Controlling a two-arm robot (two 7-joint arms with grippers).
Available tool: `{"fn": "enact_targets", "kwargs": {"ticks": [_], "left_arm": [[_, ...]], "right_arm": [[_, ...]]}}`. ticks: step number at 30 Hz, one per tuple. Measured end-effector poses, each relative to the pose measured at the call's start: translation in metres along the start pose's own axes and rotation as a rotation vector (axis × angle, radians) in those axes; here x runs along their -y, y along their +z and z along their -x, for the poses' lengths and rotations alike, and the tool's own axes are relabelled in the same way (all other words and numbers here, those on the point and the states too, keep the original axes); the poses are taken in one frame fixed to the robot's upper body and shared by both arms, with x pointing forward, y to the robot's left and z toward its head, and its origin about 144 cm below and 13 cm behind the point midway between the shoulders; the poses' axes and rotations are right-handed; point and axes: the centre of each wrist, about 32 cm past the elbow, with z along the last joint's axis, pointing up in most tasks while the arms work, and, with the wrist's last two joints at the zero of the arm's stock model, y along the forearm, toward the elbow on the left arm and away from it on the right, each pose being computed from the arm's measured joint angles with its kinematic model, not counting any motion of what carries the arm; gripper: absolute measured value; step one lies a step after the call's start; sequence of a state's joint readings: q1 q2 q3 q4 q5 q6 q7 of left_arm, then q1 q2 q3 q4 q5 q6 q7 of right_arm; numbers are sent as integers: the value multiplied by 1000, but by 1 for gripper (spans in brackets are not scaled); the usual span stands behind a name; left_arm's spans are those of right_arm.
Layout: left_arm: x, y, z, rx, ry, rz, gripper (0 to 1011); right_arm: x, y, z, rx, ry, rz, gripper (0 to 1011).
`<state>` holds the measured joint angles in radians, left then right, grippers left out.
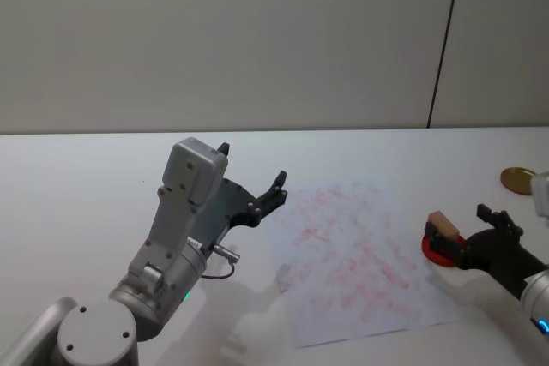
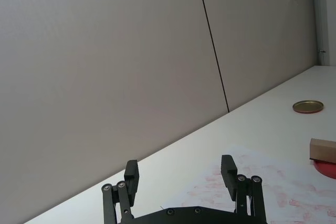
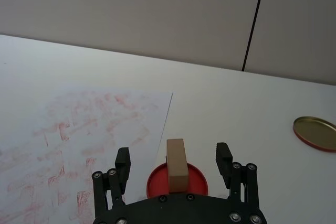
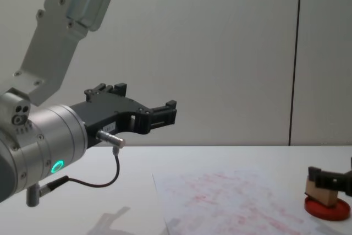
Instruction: Use the one hand to pick up the stamp and affix it onto the A4 paper.
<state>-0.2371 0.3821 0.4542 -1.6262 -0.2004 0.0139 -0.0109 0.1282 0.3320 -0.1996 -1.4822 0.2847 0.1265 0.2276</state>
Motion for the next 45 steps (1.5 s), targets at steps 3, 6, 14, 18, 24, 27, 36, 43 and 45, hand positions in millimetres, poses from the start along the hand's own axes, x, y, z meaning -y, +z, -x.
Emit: {"fn": "enact_targets", "kwargs": {"ticks": [3, 6, 14, 18, 24, 27, 36, 43, 45], "left_arm": [[0, 0, 0, 0, 0, 0, 993], [0, 0, 0, 0, 0, 0, 993], [0, 0, 0, 0, 0, 0, 993], [0, 0, 0, 0, 0, 0, 993], [0, 0, 0, 0, 0, 0, 993], [0, 0, 0, 0, 0, 0, 993], [0, 0, 0, 0, 0, 0, 993], [0, 0, 0, 0, 0, 0, 993], [0, 0, 0, 0, 0, 0, 993]], "right_arm": [[-3, -3, 0, -9, 3, 16, 1003], [-6, -5, 1, -15, 6, 29, 1003], [-14, -10, 2, -22, 9, 56, 945], [-17, -12, 3, -23, 8, 66, 818], [-22, -14, 4, -20, 6, 74, 648], [-23, -14, 4, -16, 5, 75, 590], [-27, -18, 7, 12, -4, 63, 250], [-27, -18, 9, 45, -7, 40, 220], [-27, -18, 11, 56, -4, 30, 220]]}}
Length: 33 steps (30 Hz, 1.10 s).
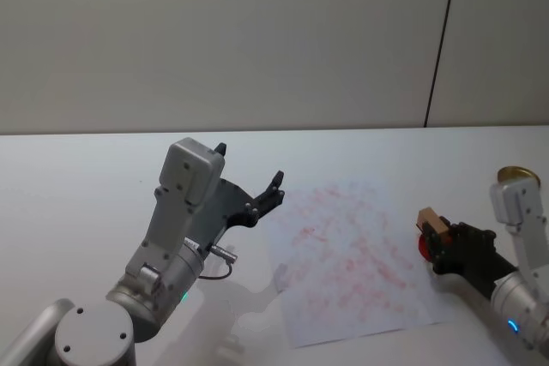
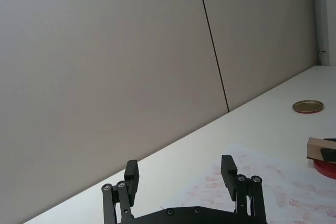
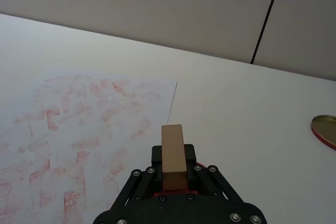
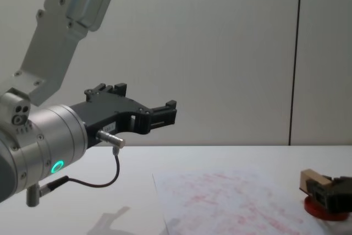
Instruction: Use the one hand to pick up the stamp and affix it onto the A4 paper.
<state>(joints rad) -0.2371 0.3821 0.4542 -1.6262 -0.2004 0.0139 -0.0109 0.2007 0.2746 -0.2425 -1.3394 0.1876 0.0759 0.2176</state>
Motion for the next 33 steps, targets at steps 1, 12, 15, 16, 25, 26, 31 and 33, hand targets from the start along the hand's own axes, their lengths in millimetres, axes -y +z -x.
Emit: {"fn": "enact_targets", "kwargs": {"ticks": [1, 12, 15, 16, 25, 26, 31, 33], "left_arm": [[0, 0, 0, 0, 0, 0, 993], [0, 0, 0, 0, 0, 0, 993], [0, 0, 0, 0, 0, 0, 993], [0, 0, 0, 0, 0, 0, 993], [0, 0, 0, 0, 0, 0, 993], [0, 0, 0, 0, 0, 0, 993], [0, 0, 0, 0, 0, 0, 993], [0, 0, 0, 0, 0, 0, 993]], "right_arm": [[0, 0, 0, 0, 0, 0, 221], [4, 7, 12, 24, 57, -54, 220], [5, 9, 16, 17, 77, -59, 221], [6, 9, 17, 14, 83, -58, 221], [10, 9, 29, -23, 142, -40, 221], [11, 9, 30, -26, 146, -38, 221], [14, 7, 35, -42, 179, -23, 221], [16, 6, 37, -48, 194, -17, 221]]}}
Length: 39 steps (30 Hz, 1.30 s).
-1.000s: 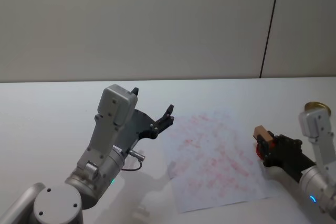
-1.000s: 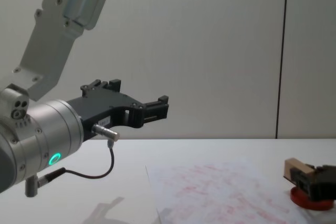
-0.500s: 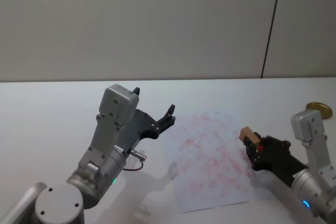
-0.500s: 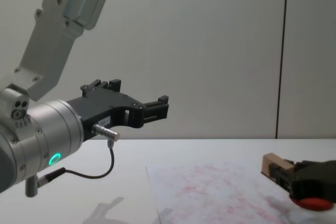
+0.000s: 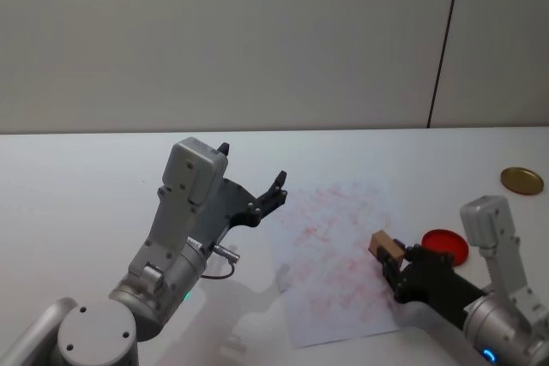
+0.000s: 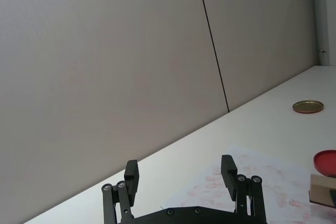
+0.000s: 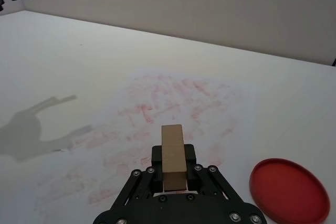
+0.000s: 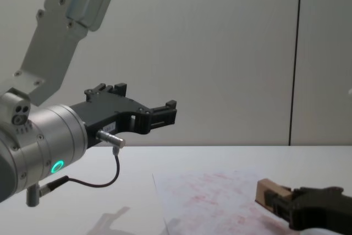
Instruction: Use the one hand to pick up the stamp and affix it onto the A4 paper.
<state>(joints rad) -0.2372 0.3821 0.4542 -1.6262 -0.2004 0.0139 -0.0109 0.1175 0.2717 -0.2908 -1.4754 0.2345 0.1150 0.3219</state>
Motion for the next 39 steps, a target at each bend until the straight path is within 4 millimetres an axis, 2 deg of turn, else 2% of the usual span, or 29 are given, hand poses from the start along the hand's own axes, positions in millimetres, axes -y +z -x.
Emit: {"fn": "enact_targets", "kwargs": {"ticks": [19, 39], "left_arm": [[0, 0, 0, 0, 0, 0, 993], [0, 0, 0, 0, 0, 0, 993]], "right_arm": [[10, -9, 11, -7, 74, 55, 221], [12, -8, 6, 9, 91, 102, 221]]}}
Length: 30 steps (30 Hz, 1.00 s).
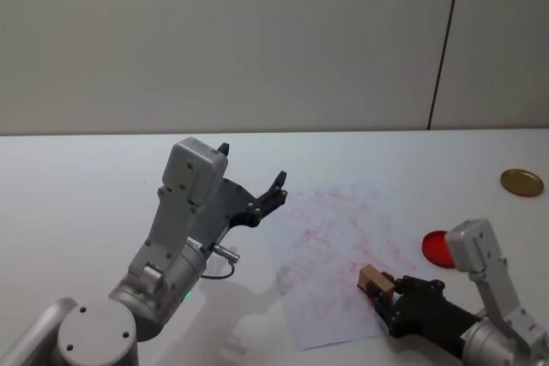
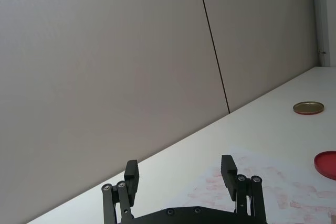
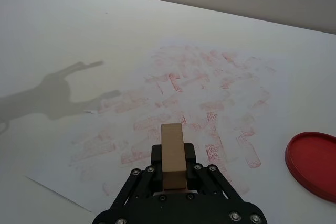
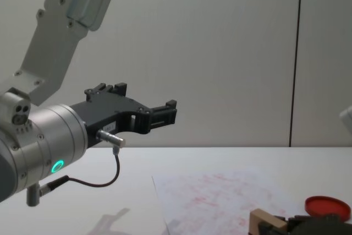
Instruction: Use the one hand to pick up the stamp and affix it onto the A4 paper.
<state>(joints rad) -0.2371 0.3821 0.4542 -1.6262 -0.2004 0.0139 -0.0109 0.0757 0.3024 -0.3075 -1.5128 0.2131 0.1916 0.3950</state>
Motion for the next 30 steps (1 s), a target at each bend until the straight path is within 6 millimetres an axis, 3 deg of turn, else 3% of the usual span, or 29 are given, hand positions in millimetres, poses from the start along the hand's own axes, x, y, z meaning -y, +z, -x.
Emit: {"fn": "enact_targets", "kwargs": {"ticks": [13, 30], "left_arm": [[0, 0, 0, 0, 0, 0, 993], [0, 0, 0, 0, 0, 0, 993]], "right_arm": [[0, 3, -5, -21, -1, -10, 221], [3, 28, -20, -32, -79, -191, 220]]}}
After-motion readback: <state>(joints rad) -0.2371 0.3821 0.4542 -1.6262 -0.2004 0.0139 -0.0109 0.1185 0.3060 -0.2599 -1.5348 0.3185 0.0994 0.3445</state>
